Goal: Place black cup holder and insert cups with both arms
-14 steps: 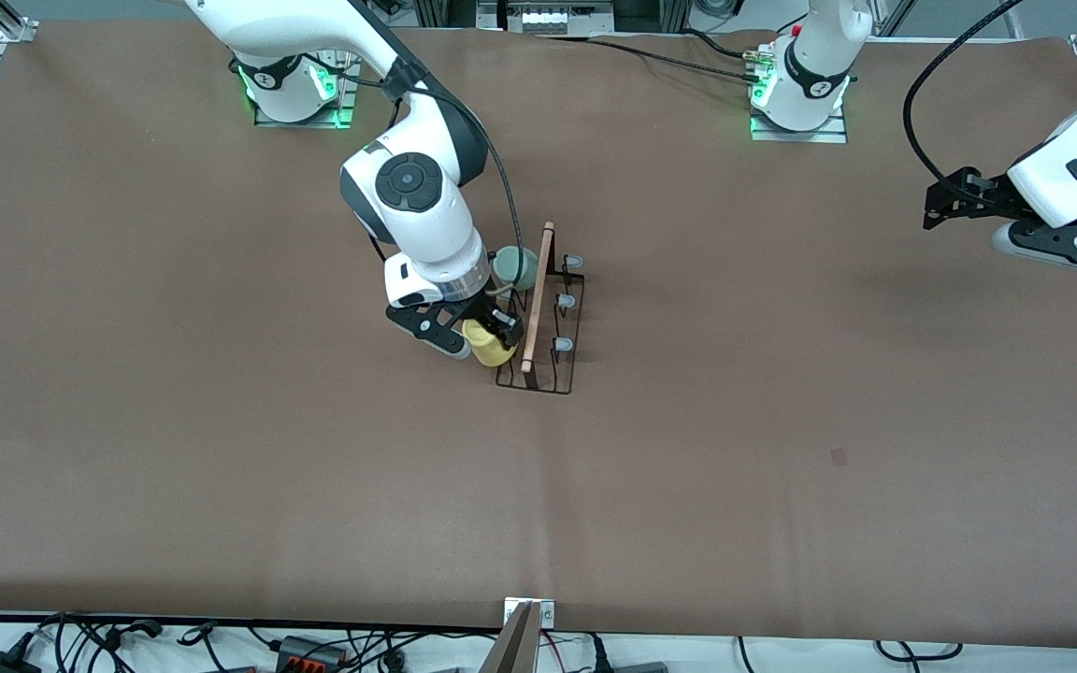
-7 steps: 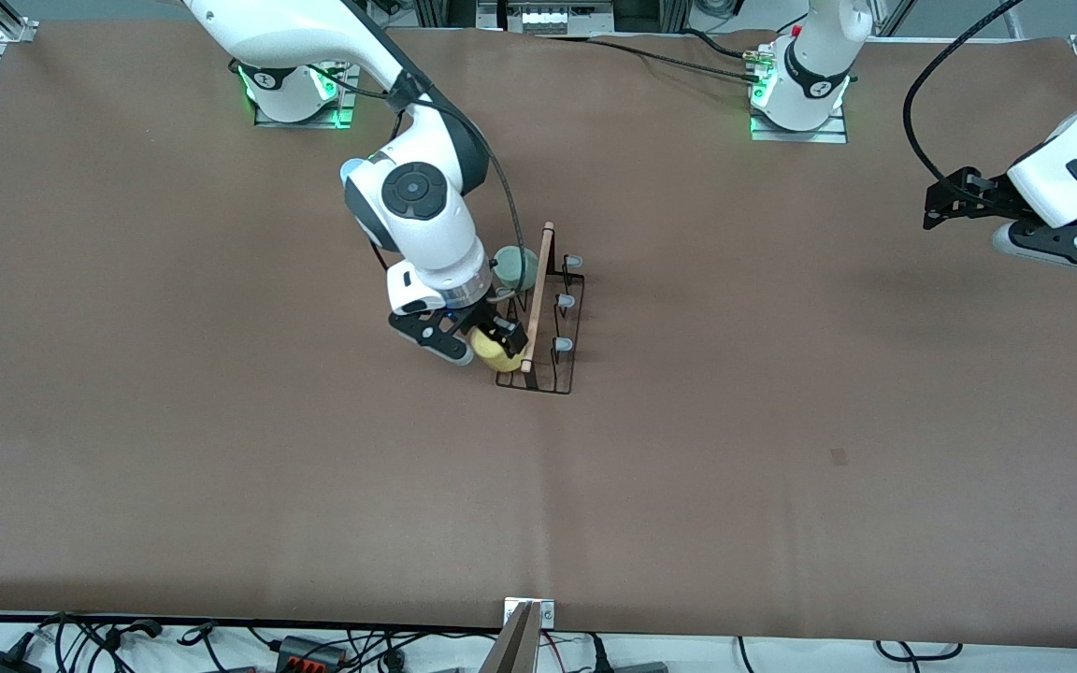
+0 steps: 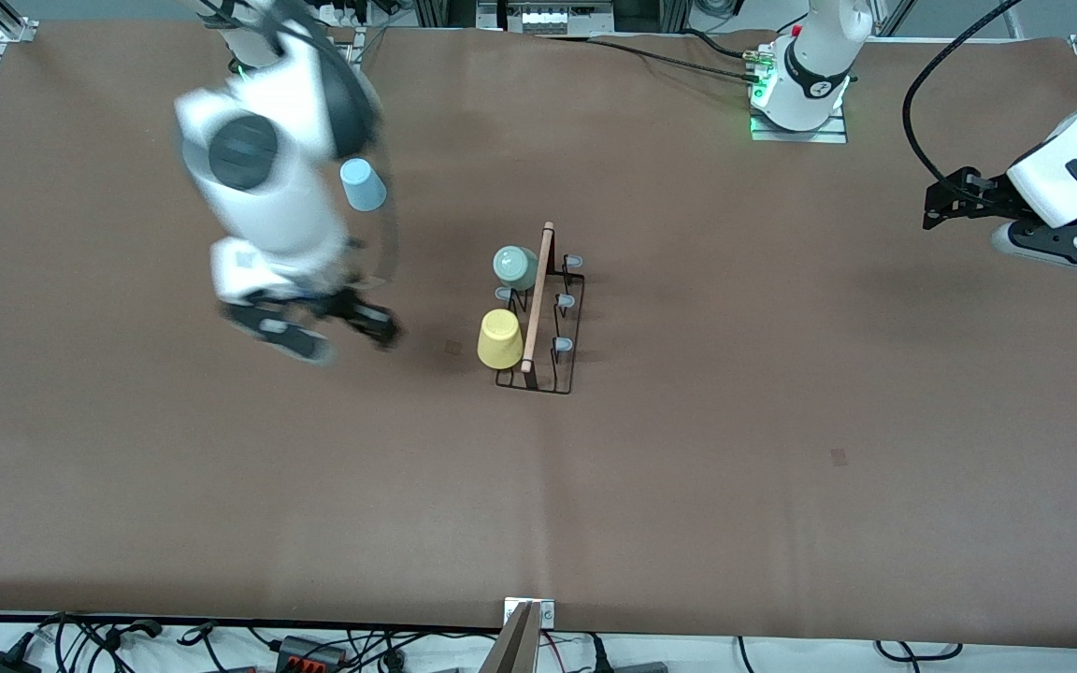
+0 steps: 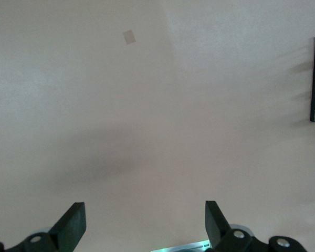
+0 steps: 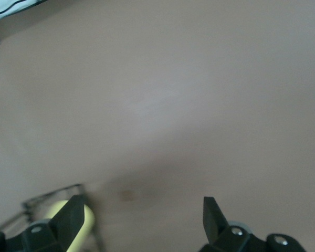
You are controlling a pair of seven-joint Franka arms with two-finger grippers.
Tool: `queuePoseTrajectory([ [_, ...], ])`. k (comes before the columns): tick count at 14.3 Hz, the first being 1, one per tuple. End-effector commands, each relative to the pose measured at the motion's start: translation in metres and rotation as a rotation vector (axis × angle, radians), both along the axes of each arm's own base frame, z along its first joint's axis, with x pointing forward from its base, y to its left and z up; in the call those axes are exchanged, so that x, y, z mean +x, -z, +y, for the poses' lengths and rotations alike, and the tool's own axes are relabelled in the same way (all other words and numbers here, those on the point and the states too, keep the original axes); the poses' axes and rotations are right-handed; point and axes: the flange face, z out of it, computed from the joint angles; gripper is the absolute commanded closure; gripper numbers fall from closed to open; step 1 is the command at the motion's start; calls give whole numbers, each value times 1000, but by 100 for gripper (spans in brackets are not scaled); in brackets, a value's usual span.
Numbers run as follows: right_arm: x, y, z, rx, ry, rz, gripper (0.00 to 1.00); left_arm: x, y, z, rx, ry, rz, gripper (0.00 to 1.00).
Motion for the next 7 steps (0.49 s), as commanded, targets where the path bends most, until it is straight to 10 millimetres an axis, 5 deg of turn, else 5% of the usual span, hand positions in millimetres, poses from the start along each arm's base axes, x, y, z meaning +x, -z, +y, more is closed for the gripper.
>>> queuePoseTrajectory([
  [1,-9,-43,-97,59,-144,76,0,3,-11,-1,8,25,-11,0],
  [2,-8,-56,-145,72,-174,81,0,3,-11,-1,8,25,-11,0],
  [5,-19,-95,-245,39,-203,73,0,3,-10,0,8,23,-8,0],
  [7,-24,-120,-283,23,-244,55,0,3,-11,0,8,23,-9,0],
])
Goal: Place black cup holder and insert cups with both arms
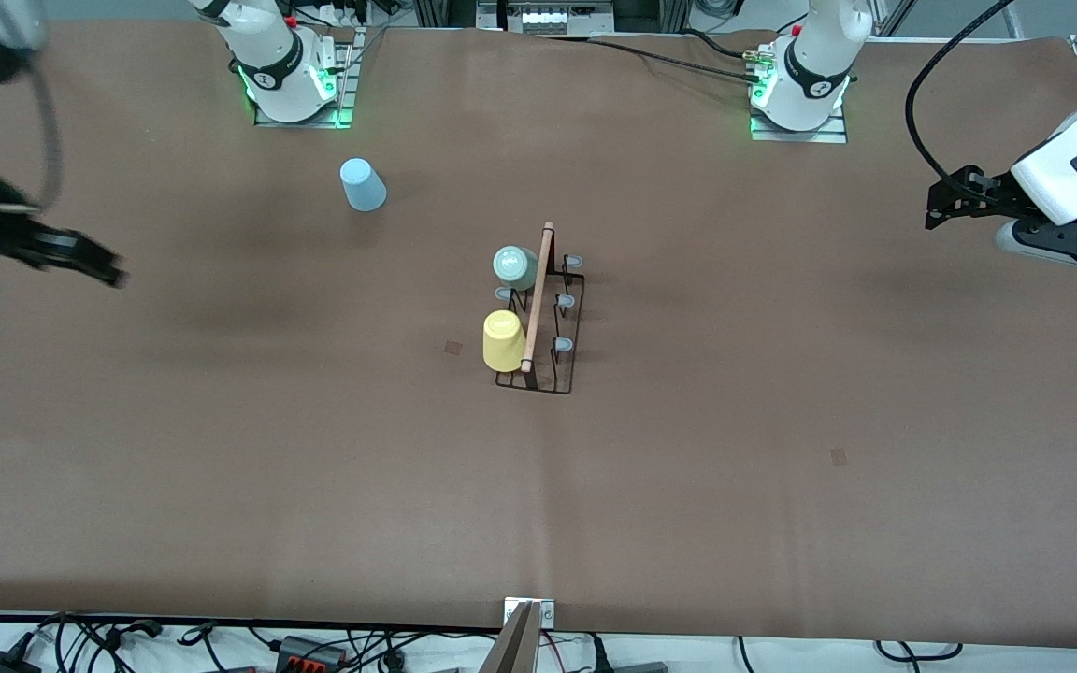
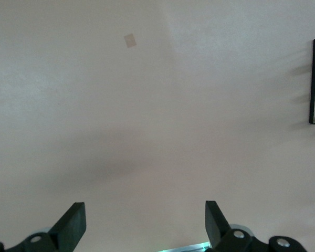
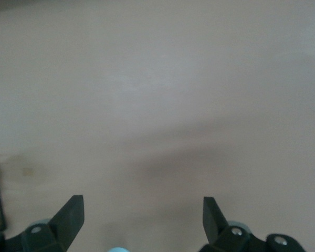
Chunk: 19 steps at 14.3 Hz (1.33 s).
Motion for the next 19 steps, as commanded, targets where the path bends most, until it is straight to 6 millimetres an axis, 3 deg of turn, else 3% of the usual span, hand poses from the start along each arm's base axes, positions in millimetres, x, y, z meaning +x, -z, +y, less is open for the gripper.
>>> queuePoseTrajectory([
  [1,-7,-37,-20,-35,-80,-33,0,3,-5,-1,8,19,2,0],
  [2,-10,-46,-23,-63,-84,-19,0,4,-3,-2,8,18,3,0],
  [5,-8,-40,-20,-49,-95,31,0,4,-3,-1,7,22,6,0],
  [7,-13,-37,-4,-47,-124,69,0,4,-3,-1,9,22,6,0],
  [11,-18,-26,3,-46,-172,81,0,3,-4,-1,8,16,6,0],
  [15,-26,-24,-3,-5,-158,61,0,4,-6,-2,9,9,0,0],
  [19,-28,-25,-46,-2,-83,56,0,-1,-10,-11,8,27,15,0],
])
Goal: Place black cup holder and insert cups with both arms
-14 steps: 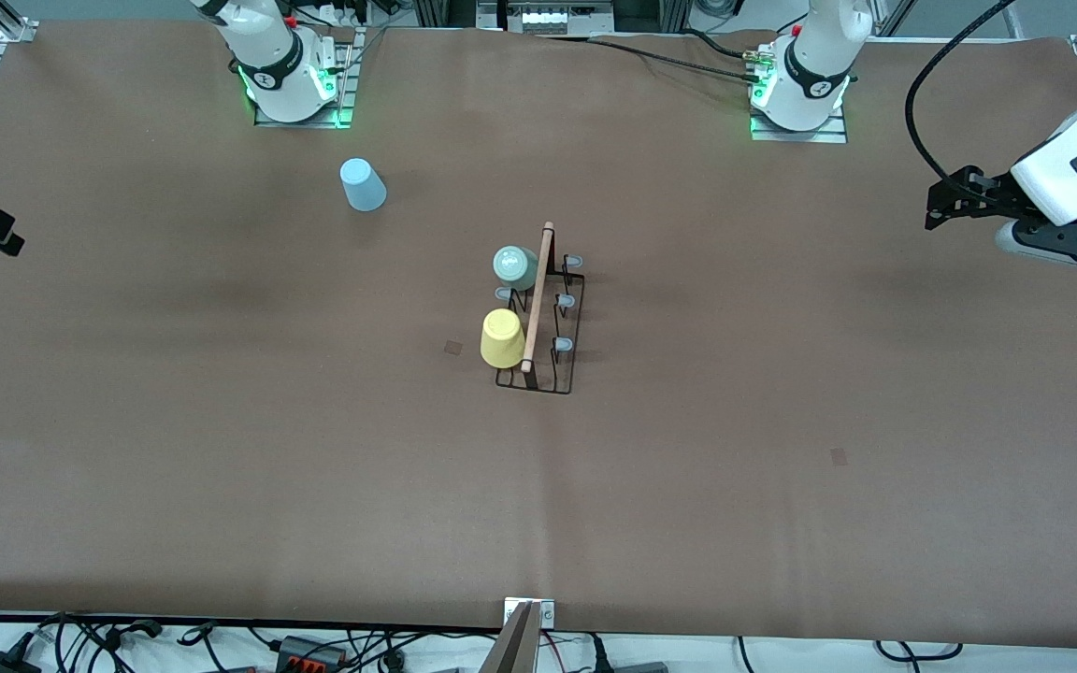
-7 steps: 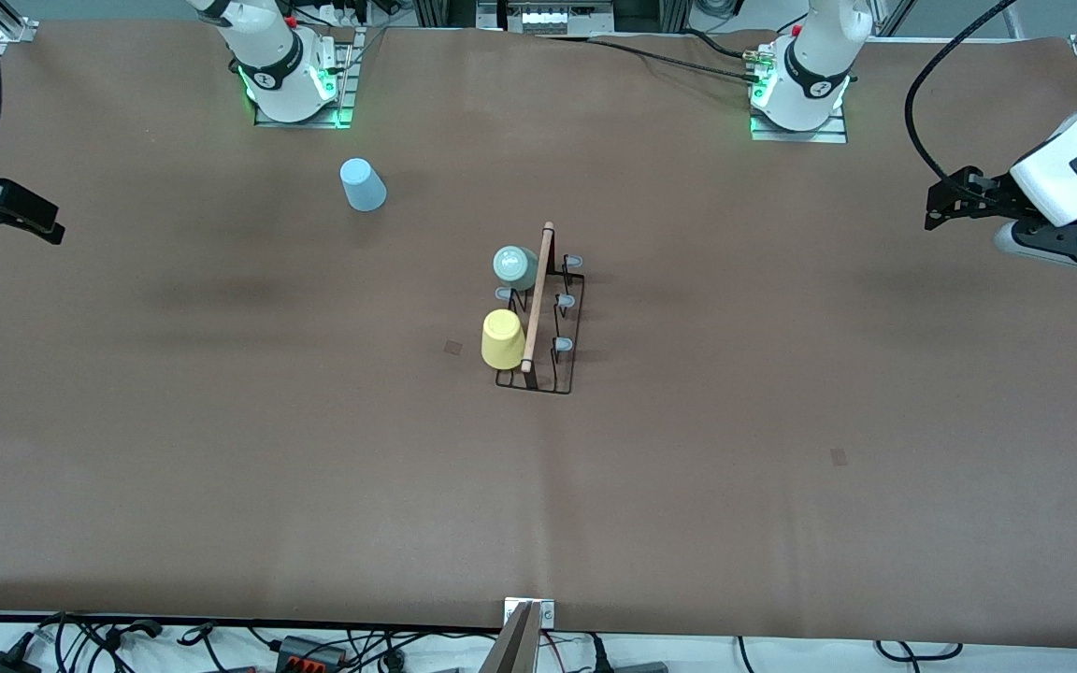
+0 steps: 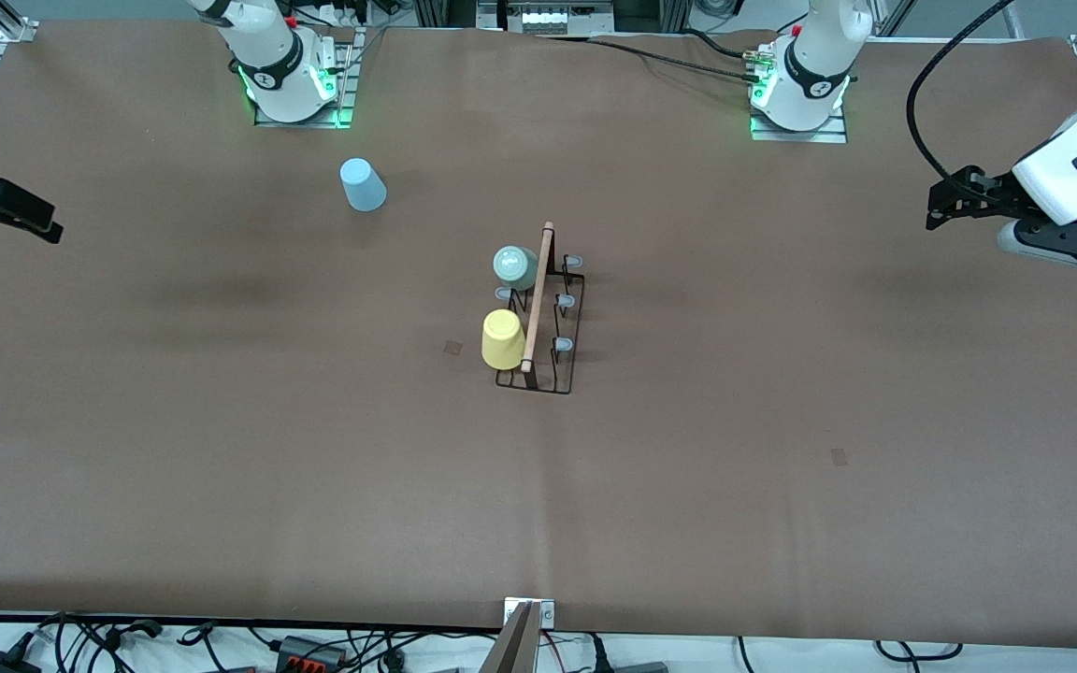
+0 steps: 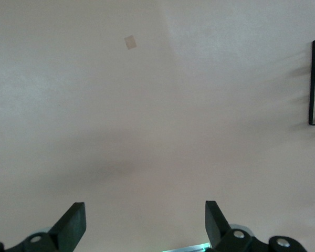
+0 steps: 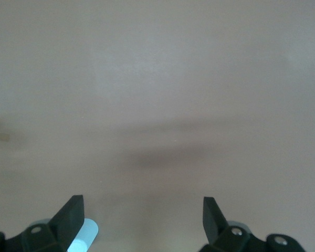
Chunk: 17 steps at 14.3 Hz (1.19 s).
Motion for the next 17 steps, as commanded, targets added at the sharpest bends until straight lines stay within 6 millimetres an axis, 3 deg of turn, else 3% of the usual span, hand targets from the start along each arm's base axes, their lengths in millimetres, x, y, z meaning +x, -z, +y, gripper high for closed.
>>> queuePoseTrajectory([
  [1,-12,-4,-31,17,34,-9,0,-3,-8,-10,8,27,22,0],
  [6,-13,-9,-30,18,33,-16,0,-9,-19,-11,6,42,4,0],
  [8,-14,-18,-18,20,13,-26,0,-9,-20,-13,-9,42,-3,0],
  [12,-12,-17,-13,21,2,-24,0,-23,-36,-28,-25,40,-11,0],
  [14,-11,-16,-13,21,-1,-22,0,-17,-47,-22,-1,-28,-45,0],
  [15,-11,-16,-13,21,-1,-22,0,-2,-41,-20,-8,-21,-49,0],
  [17,-11,-15,-12,23,-2,-21,0,-2,-53,-32,-32,-30,-71,0],
])
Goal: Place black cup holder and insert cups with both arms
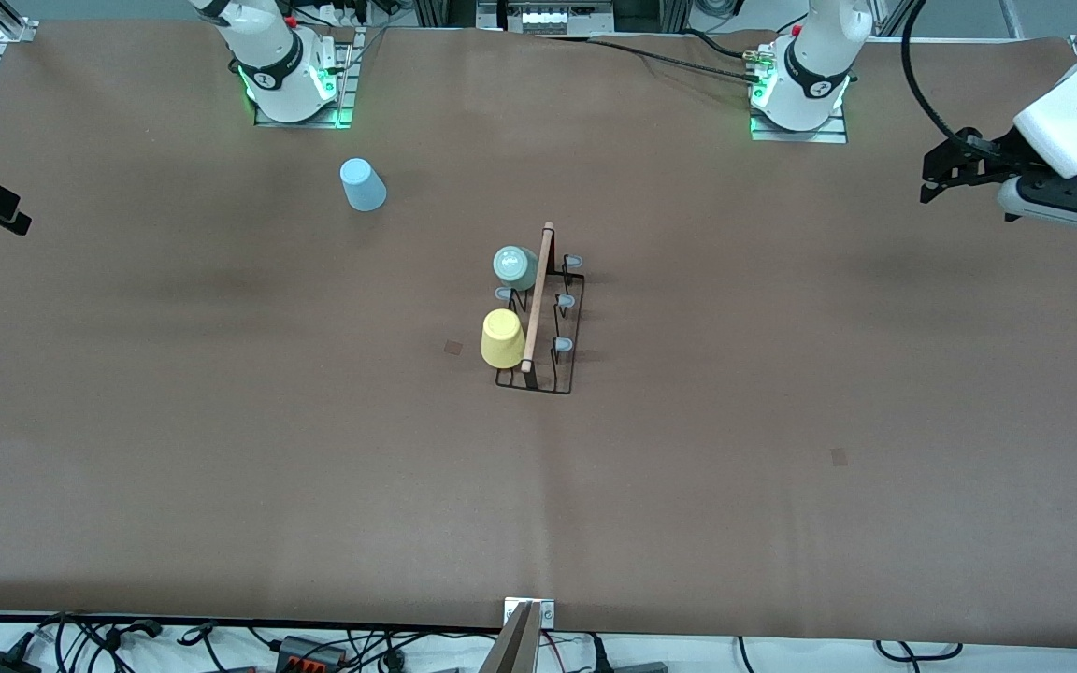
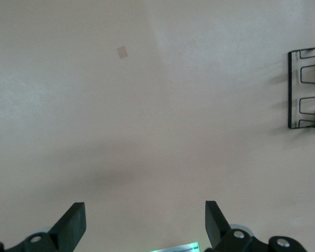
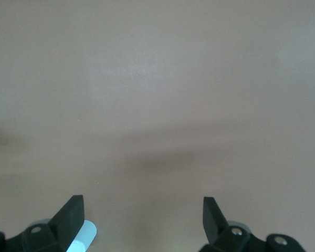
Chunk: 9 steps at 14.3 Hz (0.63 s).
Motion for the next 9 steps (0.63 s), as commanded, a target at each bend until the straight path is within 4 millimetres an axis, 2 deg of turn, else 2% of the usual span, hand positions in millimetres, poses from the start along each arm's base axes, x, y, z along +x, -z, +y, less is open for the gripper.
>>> queuePoseTrajectory([
  [1,-2,-3,2,17,-16,0,0,11,-11,-8,-20,-32,-28,0],
  [5,2,1,19,80,-18,-2,0,11,-12,-5,-14,-49,-38,0],
  [7,2,2,19,96,-14,-2,0,12,-7,3,-19,-63,-21,0],
  [9,1,1,16,93,-25,-2,0,14,-7,0,-18,-51,-24,0],
])
